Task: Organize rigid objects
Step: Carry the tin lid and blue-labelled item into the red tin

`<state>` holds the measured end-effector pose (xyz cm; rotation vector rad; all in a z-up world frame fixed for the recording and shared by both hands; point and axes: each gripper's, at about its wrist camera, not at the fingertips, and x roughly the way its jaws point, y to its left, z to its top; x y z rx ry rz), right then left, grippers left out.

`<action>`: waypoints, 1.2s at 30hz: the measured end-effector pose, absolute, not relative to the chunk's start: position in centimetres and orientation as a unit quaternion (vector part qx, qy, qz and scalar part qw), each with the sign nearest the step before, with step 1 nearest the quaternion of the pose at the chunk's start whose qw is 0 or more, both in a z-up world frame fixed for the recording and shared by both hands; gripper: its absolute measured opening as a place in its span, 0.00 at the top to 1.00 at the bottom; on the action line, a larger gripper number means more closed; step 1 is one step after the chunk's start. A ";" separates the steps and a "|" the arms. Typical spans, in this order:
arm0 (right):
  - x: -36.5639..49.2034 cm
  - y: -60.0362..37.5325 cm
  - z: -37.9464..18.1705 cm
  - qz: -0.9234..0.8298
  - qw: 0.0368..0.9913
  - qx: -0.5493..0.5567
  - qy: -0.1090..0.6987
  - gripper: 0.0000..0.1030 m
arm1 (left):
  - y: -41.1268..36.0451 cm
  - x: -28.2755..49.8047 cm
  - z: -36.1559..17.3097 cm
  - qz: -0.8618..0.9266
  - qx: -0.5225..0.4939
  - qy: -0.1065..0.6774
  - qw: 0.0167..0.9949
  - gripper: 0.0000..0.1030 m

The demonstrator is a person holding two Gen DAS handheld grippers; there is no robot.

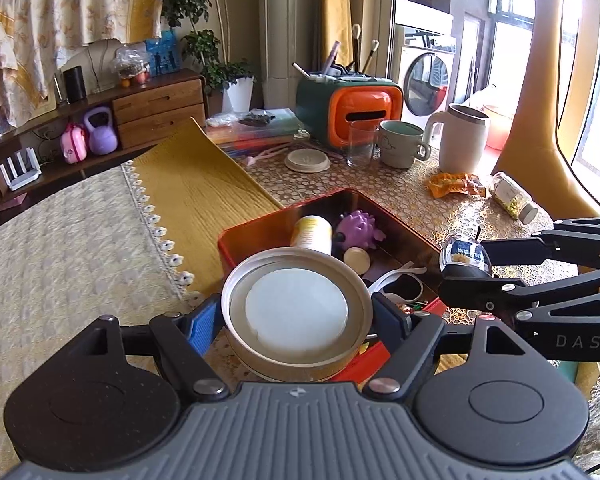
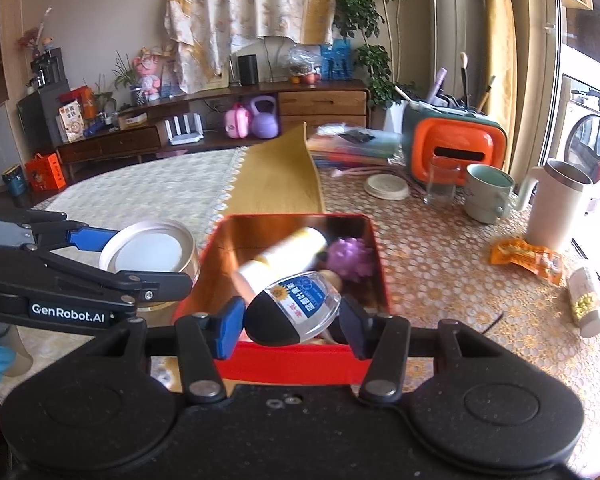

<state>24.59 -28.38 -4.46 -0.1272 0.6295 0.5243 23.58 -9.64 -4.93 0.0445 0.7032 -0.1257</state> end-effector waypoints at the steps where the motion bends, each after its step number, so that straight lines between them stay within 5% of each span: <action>1: 24.9 -28.6 -4.6 0.253 0.915 -0.064 0.307 0.50 | -9.9 24.0 -5.1 -0.062 0.025 0.345 0.936 0.24; 36: 30.3 -26.9 -10.3 0.242 0.903 -0.123 0.334 0.50 | -12.1 32.1 -10.1 -0.050 0.040 0.355 0.933 0.24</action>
